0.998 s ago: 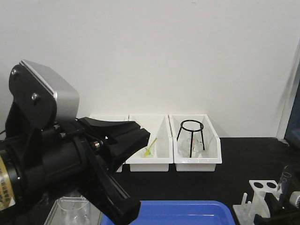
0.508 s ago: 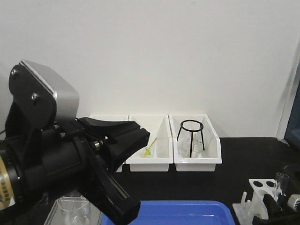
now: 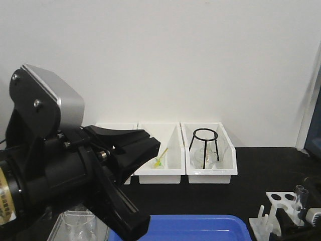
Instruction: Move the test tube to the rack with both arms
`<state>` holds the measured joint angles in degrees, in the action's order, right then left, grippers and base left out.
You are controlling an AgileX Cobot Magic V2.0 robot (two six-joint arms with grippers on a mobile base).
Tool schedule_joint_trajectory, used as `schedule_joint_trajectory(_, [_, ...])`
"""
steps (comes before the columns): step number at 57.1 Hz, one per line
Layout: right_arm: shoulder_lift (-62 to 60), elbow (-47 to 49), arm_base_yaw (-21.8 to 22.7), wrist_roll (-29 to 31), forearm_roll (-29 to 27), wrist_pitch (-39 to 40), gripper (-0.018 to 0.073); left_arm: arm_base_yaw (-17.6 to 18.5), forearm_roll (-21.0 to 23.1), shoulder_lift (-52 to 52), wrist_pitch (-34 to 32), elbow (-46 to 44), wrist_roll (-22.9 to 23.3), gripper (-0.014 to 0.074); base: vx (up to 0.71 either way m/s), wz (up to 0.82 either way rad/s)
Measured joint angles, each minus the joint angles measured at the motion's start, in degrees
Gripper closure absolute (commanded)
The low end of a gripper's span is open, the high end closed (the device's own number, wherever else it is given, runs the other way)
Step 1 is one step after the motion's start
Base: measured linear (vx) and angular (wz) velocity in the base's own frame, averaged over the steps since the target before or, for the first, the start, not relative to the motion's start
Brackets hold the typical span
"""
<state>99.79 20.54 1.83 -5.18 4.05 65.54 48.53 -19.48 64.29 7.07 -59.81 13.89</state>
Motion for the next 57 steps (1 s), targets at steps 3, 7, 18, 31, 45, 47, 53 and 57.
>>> schedule_joint_trajectory(3, [-1.9, -0.1, 0.0, 0.0, 0.6, -0.7, 0.0008, 0.0, 0.0, 0.0, 0.0, 0.0, 0.0, 0.0601, 0.0, 0.0])
schedule_joint_trajectory(7, [-12.7, -0.1, 0.0, 0.0, 4.4, -4.8, 0.0036, 0.0, 0.0, 0.0, 0.0, 0.0, 0.0, 0.0601, 0.0, 0.0])
schedule_joint_trajectory(18, [-31.4, -0.4, 0.0, -3.1, 10.4, -18.2, 0.0199, 0.0, 0.0, 0.0, 1.3, 0.0, 1.2, 0.0601, 0.0, 0.0])
schedule_joint_trajectory(31, [-55.3, -0.7, 0.0, -15.5, 23.5, -39.4, 0.0573, 0.0, 0.1, 0.0, 10.3, 0.0, 2.9, 0.0601, 0.0, 0.0])
schedule_joint_trajectory(45, [-67.9, -0.8, 0.0, -23.1, 27.8, -51.2, 0.0571, 0.0, 0.3, 0.0, 13.3, 0.0, 3.0, 0.0601, 0.0, 0.0])
schedule_joint_trajectory(47, [-68.6, -0.8, 0.0, -23.3, 27.8, -51.7, 0.0571, 0.0, 0.3, 0.0, 13.5, 0.0, 3.0, 0.0601, 0.0, 0.0])
schedule_joint_trajectory(53, [-69.5, -0.8, 0.0, -23.5, 27.8, -52.4, 0.0571, 0.0, 0.3, 0.0, 13.6, 0.0, 3.0, 0.0601, 0.0, 0.0])
schedule_joint_trajectory(57, [-69.5, -0.8, 0.0, -23.5, 27.8, -52.6, 0.057, 0.0, 0.3, 0.0, 13.6, 0.0, 3.0, 0.0601, 0.0, 0.0])
